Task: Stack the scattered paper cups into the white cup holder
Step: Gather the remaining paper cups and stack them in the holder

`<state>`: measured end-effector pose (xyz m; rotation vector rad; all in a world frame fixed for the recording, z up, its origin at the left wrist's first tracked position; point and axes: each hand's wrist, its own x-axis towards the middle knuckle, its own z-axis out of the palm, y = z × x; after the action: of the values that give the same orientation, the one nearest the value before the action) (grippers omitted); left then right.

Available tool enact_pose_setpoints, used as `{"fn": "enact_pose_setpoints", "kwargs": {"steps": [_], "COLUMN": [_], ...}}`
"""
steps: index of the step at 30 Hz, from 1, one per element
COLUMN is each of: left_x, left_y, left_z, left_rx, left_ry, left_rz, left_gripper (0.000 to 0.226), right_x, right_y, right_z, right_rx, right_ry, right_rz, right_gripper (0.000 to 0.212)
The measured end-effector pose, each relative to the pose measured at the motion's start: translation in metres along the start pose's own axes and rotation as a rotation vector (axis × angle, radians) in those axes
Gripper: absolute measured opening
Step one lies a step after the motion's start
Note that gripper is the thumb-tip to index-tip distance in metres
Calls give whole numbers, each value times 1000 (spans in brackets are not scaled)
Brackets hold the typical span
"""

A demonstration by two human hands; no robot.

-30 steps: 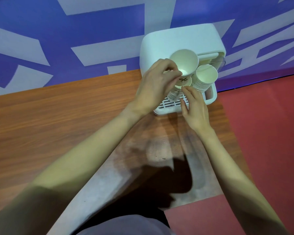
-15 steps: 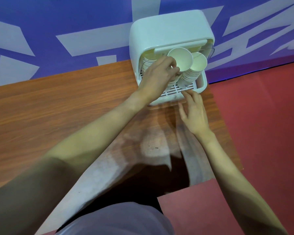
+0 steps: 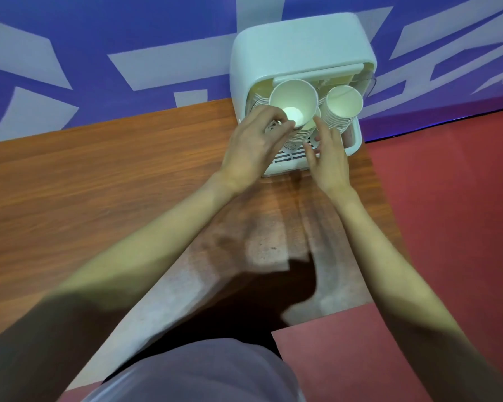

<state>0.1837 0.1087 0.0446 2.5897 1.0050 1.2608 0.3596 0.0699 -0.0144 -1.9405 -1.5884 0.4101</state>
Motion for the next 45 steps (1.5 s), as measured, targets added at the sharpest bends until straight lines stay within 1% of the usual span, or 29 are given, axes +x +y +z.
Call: {"fn": "enact_pose_setpoints", "kwargs": {"steps": [1,2,4,6,11,15,19,22,26,29,32,34,37,40,45], "left_x": [-4,-8,-12,-11,-2,6,16,23,20,12,1,-12,-46,-98,-184], "left_y": [-3,-7,-14,-17,-15,-10,-3,-1,-7,-14,-14,-16,-30,-50,-80], "left_z": [-4,-7,-12,-15,-17,-9,7,18,35,43,37,24,-7,-44,-119], "left_rx": [5,11,17,18,1,-27,-38,-16,11,25,37,31,31,113,305], "left_ry": [-4,-17,-34,-25,27,29,2,-53,-225,-350,-363,-344,-366,-386,-445], "left_rz": [2,2,-11,-34,-62,-48,-22,3,34,20,-6,-28,-133,-312,-610], "left_gripper": [20,18,15,14,14,13,9,12,26,26,20,22,25,28,48], "right_x": [8,15,26,31,24,16,4,-10,-28,-40,-48,-54,-61,-69,-84], "right_y": [-1,-1,-2,-3,0,4,4,6,10,9,6,1,-13,-37,-92], "right_z": [4,7,13,13,8,4,-1,-7,-16,-16,-14,-10,1,19,62], "right_rx": [-12,-43,-129,-161,-183,-158,-62,-26,-27,-65,-116,-125,-141,-184,-258], "right_ry": [-23,-47,-74,-80,-67,-93,-96,-62,-74,-94,-118,-147,-219,-321,-495], "right_rz": [9,10,11,26,-6,4,6,16,-13,-24,-31,-31,-45,-82,-257], "right_gripper": [49,42,23,18,19,19,37,43,42,43,44,44,44,46,61]}}
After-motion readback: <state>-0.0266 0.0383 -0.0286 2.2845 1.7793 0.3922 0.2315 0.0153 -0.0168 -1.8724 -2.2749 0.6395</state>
